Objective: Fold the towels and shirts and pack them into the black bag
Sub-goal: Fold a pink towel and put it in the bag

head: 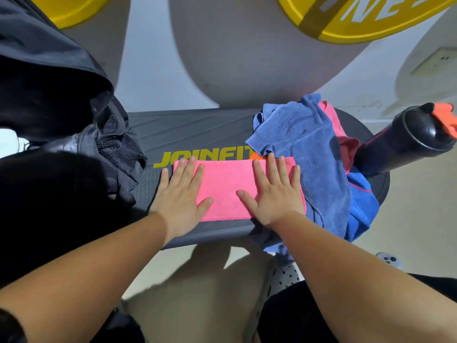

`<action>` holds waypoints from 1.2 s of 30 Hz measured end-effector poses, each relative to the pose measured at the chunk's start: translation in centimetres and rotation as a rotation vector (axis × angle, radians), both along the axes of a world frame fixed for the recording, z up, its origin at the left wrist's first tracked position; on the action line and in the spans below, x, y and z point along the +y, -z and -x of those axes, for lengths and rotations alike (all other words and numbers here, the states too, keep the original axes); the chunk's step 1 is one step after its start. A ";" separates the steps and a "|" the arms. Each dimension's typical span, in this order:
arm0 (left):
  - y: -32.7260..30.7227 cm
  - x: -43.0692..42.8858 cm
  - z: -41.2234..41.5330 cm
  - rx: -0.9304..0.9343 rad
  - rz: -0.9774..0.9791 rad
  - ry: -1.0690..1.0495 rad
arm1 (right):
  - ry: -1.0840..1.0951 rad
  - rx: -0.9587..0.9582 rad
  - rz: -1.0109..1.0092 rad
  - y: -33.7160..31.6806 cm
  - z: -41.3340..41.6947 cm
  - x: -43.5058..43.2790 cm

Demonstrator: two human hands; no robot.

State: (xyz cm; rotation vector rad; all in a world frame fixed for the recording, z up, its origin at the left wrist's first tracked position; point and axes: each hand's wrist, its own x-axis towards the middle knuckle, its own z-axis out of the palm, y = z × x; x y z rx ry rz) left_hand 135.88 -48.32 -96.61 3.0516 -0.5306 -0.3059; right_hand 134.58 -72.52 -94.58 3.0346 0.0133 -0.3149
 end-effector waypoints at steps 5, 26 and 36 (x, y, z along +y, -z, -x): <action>-1.2 0.3 0.4 0.033 0.110 -0.149 | -0.115 -0.055 -0.124 -0.8 0.0 2.8; -3.6 1.1 -0.4 0.152 0.797 -0.476 | -0.101 0.030 -0.155 1.5 0.6 4.4; -4.0 2.2 0.1 0.363 0.743 -0.454 | -0.124 0.070 -0.175 1.3 0.5 4.2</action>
